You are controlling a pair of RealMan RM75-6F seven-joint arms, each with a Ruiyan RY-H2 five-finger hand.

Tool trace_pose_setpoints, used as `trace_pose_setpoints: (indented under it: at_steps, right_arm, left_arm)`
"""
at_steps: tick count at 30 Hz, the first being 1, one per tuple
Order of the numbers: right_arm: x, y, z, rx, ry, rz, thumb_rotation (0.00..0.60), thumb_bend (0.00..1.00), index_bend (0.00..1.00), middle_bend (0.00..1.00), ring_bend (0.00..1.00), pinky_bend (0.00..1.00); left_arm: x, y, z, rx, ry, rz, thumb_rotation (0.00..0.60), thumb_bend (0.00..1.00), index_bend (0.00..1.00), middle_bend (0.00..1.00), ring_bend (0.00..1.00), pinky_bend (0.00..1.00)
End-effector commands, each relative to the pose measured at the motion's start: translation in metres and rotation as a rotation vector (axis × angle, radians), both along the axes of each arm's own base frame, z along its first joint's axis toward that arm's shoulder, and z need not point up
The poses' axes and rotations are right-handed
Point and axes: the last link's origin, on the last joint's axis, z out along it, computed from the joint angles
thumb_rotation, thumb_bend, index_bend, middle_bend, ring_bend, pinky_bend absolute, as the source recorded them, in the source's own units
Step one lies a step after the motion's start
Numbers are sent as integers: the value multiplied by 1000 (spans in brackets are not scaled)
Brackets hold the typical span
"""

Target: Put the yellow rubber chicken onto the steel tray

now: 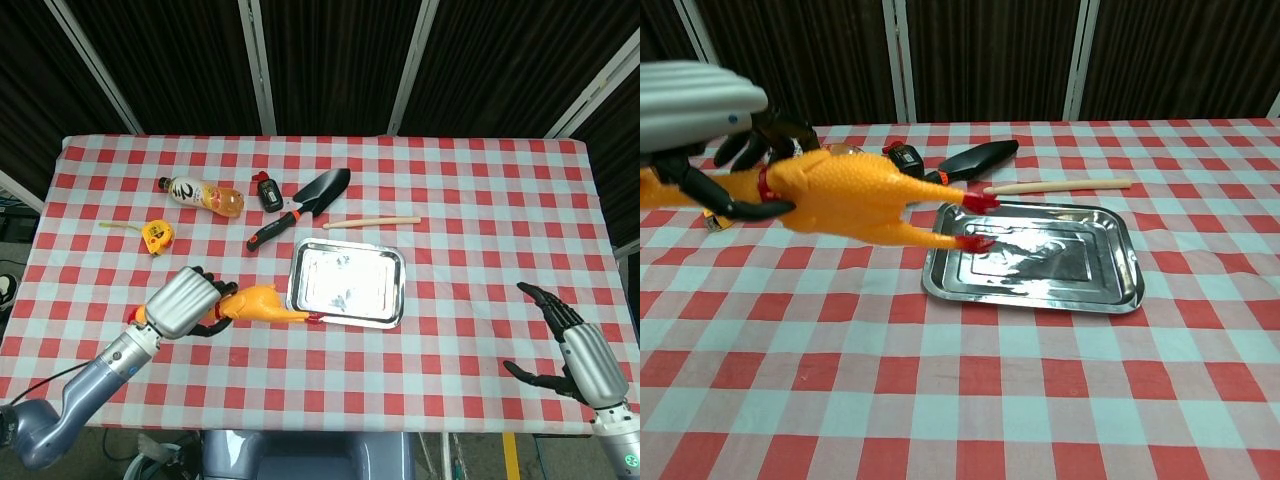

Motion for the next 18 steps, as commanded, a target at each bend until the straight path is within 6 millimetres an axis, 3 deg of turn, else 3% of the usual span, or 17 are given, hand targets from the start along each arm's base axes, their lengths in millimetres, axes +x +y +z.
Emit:
trace_pose_setpoints:
  at_steps: [1, 7, 13, 18]
  right_arm:
    - [23, -19, 0, 67, -80, 25, 600, 197, 83, 151, 172, 240]
    - [50, -37, -15, 215, -232, 17, 600, 196, 56, 151, 172, 213]
    - [62, -59, -34, 300, -257, -3, 600, 196, 29, 150, 136, 139]
    - [77, -72, -54, 363, -313, -18, 600, 196, 28, 149, 135, 137]
  left_arm:
    - [22, 13, 17, 9, 11, -22, 600, 643, 610, 688, 613, 623]
    - [50, 25, 24, -6, 22, -56, 600, 644, 613, 692, 618, 623]
    - [79, 30, 23, -68, 34, -72, 600, 645, 617, 694, 619, 623]
    - [105, 34, 19, -104, 75, -99, 600, 644, 617, 693, 619, 623]
